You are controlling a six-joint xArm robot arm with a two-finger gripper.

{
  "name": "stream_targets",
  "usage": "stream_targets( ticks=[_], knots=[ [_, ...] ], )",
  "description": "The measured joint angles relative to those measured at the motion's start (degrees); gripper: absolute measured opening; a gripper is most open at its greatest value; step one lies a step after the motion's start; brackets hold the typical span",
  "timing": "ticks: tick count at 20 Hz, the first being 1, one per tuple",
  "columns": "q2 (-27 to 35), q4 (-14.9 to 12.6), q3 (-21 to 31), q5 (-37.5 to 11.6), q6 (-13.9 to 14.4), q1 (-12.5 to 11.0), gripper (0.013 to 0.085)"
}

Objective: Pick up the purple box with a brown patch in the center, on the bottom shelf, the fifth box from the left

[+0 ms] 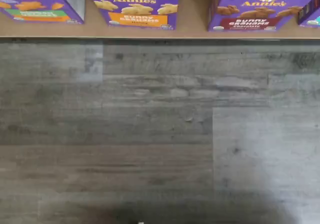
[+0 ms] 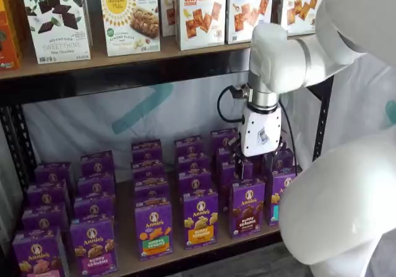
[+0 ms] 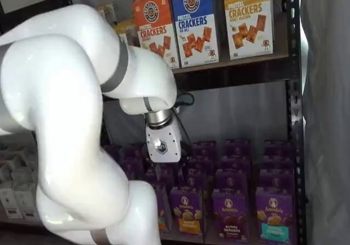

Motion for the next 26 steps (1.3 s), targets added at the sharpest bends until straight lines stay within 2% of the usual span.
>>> stream_targets(
  ticks=[8, 13, 18, 23, 26],
  knots=[
    [12.22, 2.06, 0.21, -14.66, -2.47, -0.70, 0.0850],
    [19.26, 1.66, -1.69, -18.78, -2.31, -0.75, 0.0850],
    [26.67, 2.36, -3.95, -22.74, -3.71, -1.45, 0.0850],
    [34.35, 0.32, -6.22, -28.11, -2.98, -2.47, 0.0850],
    [40.02, 3.04, -7.92, -33.04, -6.10, -2.88, 0.0850]
  ],
)
